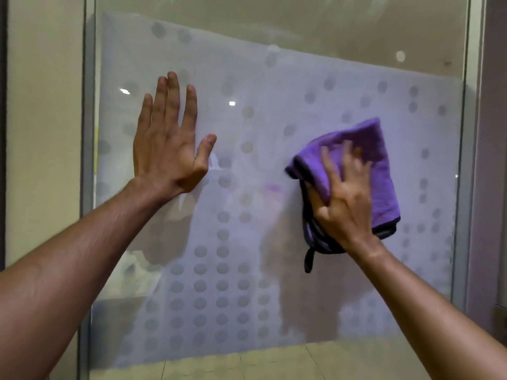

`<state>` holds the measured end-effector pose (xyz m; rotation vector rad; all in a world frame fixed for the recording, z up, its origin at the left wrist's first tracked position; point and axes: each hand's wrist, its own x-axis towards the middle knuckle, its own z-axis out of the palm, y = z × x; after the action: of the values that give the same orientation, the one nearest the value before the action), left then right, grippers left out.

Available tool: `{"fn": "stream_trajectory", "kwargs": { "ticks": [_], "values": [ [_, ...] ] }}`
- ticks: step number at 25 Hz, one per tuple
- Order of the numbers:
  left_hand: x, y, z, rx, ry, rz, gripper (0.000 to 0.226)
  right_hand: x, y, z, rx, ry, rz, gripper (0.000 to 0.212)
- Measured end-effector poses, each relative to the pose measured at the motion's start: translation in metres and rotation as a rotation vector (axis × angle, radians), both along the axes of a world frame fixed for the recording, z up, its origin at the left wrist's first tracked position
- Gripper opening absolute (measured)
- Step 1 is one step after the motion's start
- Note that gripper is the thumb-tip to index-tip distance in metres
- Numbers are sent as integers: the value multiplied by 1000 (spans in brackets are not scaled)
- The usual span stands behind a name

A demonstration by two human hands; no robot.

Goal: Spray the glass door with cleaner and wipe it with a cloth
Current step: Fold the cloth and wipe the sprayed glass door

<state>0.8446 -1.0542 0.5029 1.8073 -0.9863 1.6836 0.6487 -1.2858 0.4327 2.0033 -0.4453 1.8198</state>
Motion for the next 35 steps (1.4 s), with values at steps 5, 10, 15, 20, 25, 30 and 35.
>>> {"fn": "stream_trajectory", "kwargs": {
  "ticks": [5,10,15,20,25,30,35],
  "values": [
    [1,-1,-5,0,-9,9,79,1,-6,13,360,-269,17,70],
    [0,-5,-4,-8,-12,29,79,12,8,39,409,-343,75,61],
    [0,-4,-4,-10,-9,30,79,29,39,60,229,-206,161,70],
    [-10,-10,-18,1,-2,20,79,44,57,35,-93,7,220,69],
    [-11,-10,-31,21,1,21,78,17,34,-22,-274,207,166,55],
    [-15,-11,-37,22,3,42,77,38,45,24,2,-98,186,67],
    [-15,-11,-36,20,5,54,77,53,63,22,-142,5,217,59]
  ]
}}
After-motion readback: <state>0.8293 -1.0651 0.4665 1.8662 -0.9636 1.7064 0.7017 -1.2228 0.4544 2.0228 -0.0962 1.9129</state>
